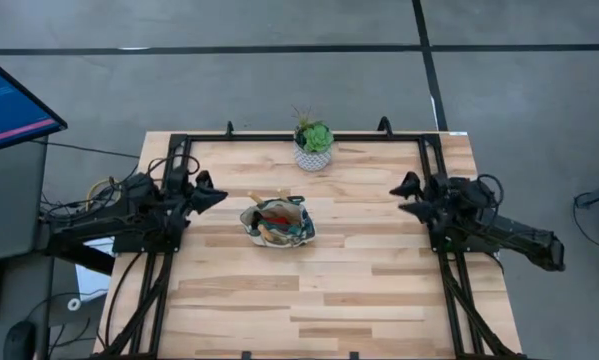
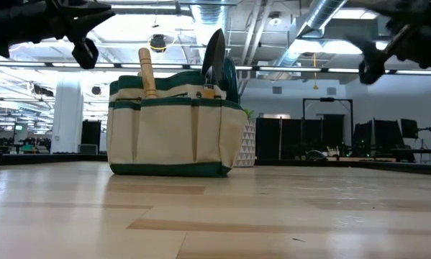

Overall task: Pick & Place Garden tools in Gardening bag
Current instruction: Return to Home Position

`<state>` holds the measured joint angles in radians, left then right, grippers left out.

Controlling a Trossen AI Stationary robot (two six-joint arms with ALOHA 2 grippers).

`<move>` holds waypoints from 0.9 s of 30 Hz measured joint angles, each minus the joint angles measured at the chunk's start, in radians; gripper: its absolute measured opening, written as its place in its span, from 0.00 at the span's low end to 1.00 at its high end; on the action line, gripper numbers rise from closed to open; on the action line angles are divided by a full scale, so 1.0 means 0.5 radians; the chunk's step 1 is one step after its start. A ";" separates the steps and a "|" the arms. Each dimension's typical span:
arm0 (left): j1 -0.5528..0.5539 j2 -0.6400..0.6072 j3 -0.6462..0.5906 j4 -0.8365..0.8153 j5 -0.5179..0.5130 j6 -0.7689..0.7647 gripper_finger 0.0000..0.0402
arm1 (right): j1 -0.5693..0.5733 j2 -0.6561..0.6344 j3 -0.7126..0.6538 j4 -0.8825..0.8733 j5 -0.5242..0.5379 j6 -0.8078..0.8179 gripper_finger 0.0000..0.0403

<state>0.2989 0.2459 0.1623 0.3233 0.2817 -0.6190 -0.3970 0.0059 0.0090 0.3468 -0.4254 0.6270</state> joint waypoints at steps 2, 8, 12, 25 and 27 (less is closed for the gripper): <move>0.011 0.001 -0.001 0.001 0.094 0.073 0.01 | 0.046 0.000 0.000 0.070 -0.131 -0.189 0.63; 0.079 -0.004 -0.162 0.278 0.540 0.070 0.01 | 0.214 0.000 0.000 0.086 -0.190 -0.527 0.63; 0.149 -0.004 -0.312 0.498 0.605 -0.005 0.01 | 0.316 0.000 0.000 0.083 -0.148 -0.730 0.63; 0.442 0.013 -0.312 0.526 1.069 0.075 0.01 | 0.519 0.000 0.000 -0.241 -0.137 -1.191 0.63; 0.464 0.013 -0.312 0.526 1.102 0.101 0.01 | 0.519 0.000 0.000 -0.313 -0.129 -1.218 0.63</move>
<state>0.5309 0.2523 0.0063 0.5861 0.8326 -0.5682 -0.1373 0.0060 0.0090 0.1905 -0.4897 0.0181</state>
